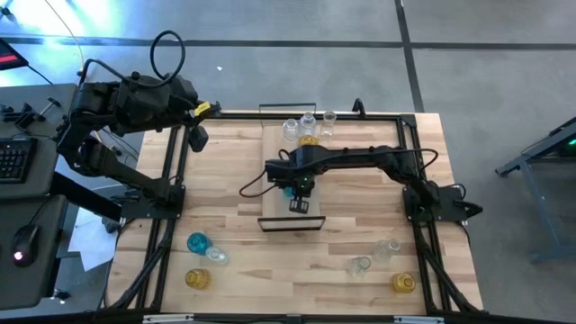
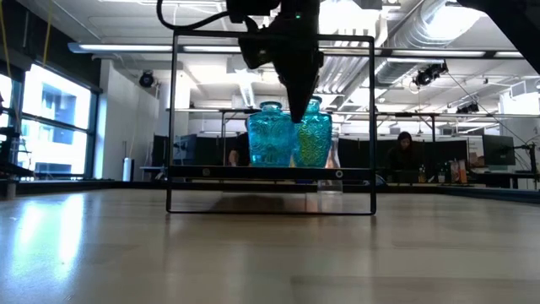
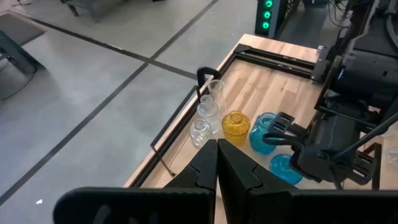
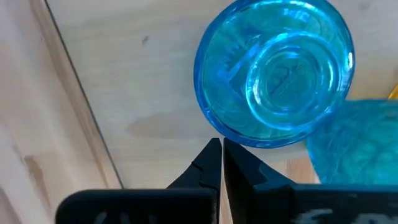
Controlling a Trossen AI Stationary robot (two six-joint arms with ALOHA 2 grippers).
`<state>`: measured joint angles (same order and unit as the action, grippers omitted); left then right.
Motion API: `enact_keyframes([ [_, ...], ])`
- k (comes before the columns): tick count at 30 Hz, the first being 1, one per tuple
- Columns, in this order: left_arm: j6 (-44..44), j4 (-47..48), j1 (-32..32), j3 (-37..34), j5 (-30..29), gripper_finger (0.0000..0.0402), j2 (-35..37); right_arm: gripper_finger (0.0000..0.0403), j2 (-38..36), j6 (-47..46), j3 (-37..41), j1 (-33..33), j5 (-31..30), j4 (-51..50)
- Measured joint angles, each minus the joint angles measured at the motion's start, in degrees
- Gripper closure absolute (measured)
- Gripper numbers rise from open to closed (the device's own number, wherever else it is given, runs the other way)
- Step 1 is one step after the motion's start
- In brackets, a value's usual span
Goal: Sort vases onto shelf
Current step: Put the right blue flower vase on the shelf aligned with the other blue flower vase
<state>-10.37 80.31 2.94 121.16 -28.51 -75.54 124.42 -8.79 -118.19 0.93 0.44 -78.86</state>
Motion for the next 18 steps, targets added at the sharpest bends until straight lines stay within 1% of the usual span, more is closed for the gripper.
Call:
enact_keyframes([
  [9,-0.04,0.0,0.0,0.0,0.07,0.0401,0.0,0.0403,0.0,-1.41,0.0,0.07,1.07,4.23],
  [12,-0.11,0.0,0.0,0.0,0.07,0.0401,0.02,0.0403,0.0,-2.34,0.0,0.11,4.57,2.12],
  [14,-0.5,0.0,0.0,0.0,0.07,0.0401,0.01,0.0403,0.0,-2.63,0.0,-0.01,8.35,1.19],
  [16,-0.5,-0.01,0.0,0.0,0.07,0.0401,0.01,0.0403,0.0,-2.77,0.0,-0.39,12.38,2.41],
  [18,-0.48,-0.02,0.0,0.0,0.07,0.0401,0.02,0.0403,0.0,-3.16,-0.01,-0.88,14.93,5.11],
])
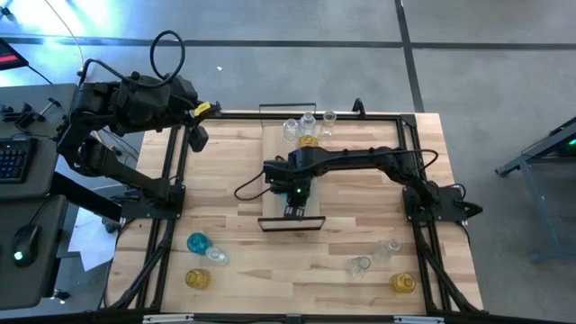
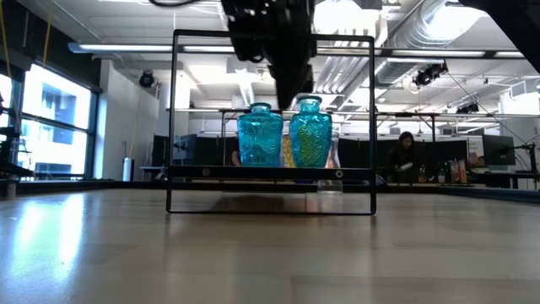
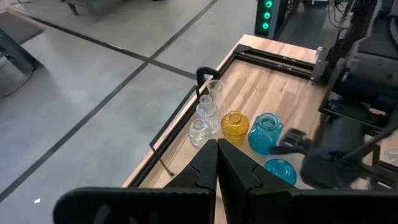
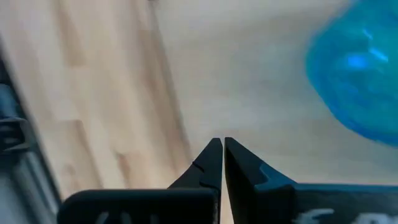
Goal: Sort vases onto shelf
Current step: Put the right blue flower vase on the shelf aligned with the other blue flower vase
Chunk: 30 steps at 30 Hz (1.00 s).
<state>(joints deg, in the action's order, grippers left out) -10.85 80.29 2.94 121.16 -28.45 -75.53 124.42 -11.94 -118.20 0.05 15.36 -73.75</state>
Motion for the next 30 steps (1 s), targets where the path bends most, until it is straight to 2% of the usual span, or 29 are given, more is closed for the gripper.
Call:
enact_keyframes([
  [2,0.0,-0.04,0.0,0.0,-0.11,0.0401,0.0,0.0403,0.0,-0.12,-0.02,-0.36,1.53,2.88],
  [11,0.42,-0.48,0.0,0.0,-0.15,0.0401,-0.02,0.0403,0.0,2.74,-0.02,0.3,1.37,8.9],
  [30,-0.02,-0.44,0.02,0.0,1.33,0.0401,-0.02,0.0403,0.02,2.45,-0.02,2.96,-5.48,11.39],
])
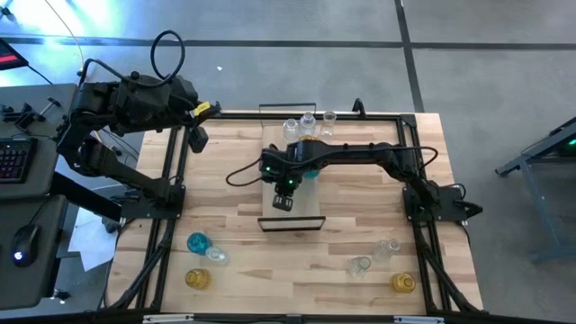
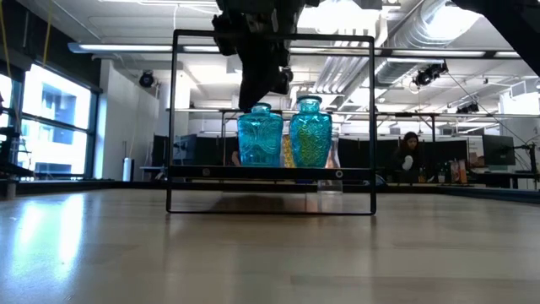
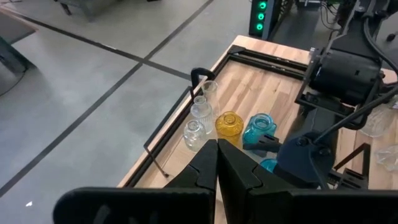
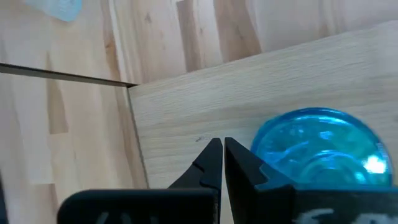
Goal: Sort vases onto shelf
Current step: Put the right blue flower vase on the shelf aligned with the other blue flower vase
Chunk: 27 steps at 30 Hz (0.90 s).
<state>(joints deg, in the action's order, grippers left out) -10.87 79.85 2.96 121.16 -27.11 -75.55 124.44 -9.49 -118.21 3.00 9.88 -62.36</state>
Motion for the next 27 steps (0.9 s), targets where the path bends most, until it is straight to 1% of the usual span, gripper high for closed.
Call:
enact_keyframes([
  [13,-0.07,0.0,0.0,-0.02,0.0,0.0401,0.02,0.0403,0.0,2.21,0.0,1.9,-3.09,-0.92],
  [27,-0.52,0.0,0.0,-0.02,-0.02,0.0401,0.0,0.0403,0.0,3.55,0.0,3.31,-3.8,-0.91],
])
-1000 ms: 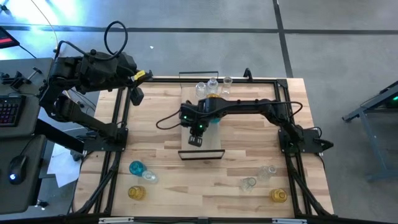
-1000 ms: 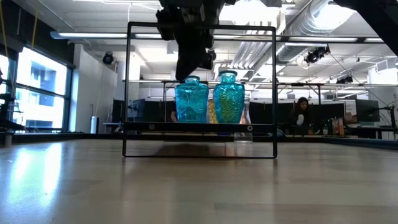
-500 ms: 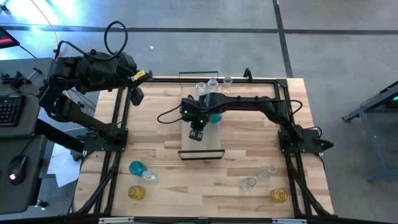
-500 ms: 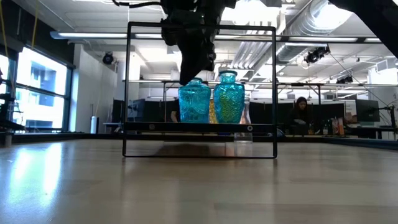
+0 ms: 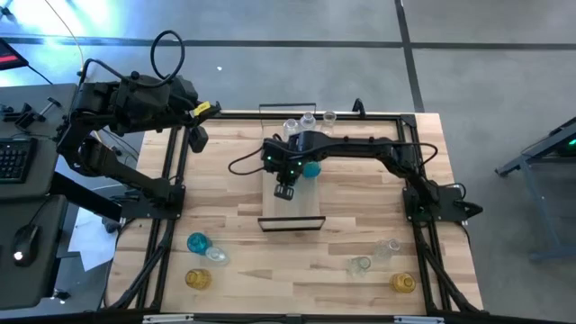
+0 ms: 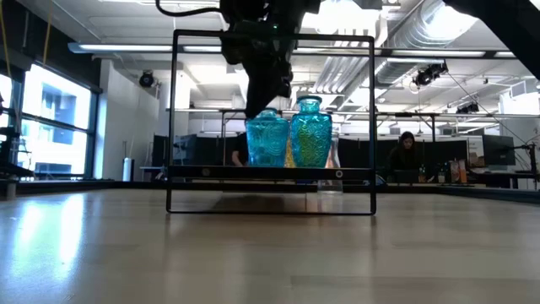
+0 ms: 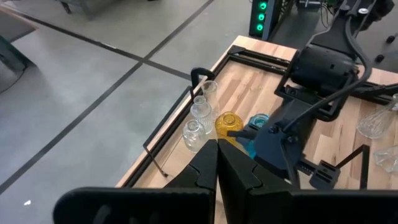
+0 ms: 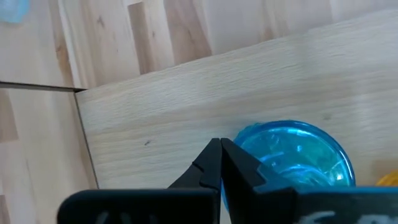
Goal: Sort vases onto shelf
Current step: Put the right blue flower vase on the shelf aligned with the other blue flower vase
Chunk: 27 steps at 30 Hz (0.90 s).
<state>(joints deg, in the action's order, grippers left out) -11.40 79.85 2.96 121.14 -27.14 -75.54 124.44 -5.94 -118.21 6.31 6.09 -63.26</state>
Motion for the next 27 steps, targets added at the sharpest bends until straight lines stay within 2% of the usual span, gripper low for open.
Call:
enact_keyframes([
  [11,-0.57,-0.02,0.0,0.0,0.37,0.0401,0.02,0.0403,0.0,-0.36,0.0,0.8,0.78,0.94],
  [18,-0.59,-0.02,-0.01,0.01,1.0,0.0401,0.0,0.0403,0.02,-2.97,0.0,-3.05,1.64,-1.52],
  [23,-0.52,-0.02,-0.02,0.02,1.03,0.0401,0.01,0.0403,0.02,-3.01,0.0,-4.29,-3.48,-8.57],
  [27,-0.52,-0.03,-0.01,0.0,1.05,0.0401,0.01,0.0403,0.02,-2.88,0.0,-3.51,-3.96,-7.5],
])
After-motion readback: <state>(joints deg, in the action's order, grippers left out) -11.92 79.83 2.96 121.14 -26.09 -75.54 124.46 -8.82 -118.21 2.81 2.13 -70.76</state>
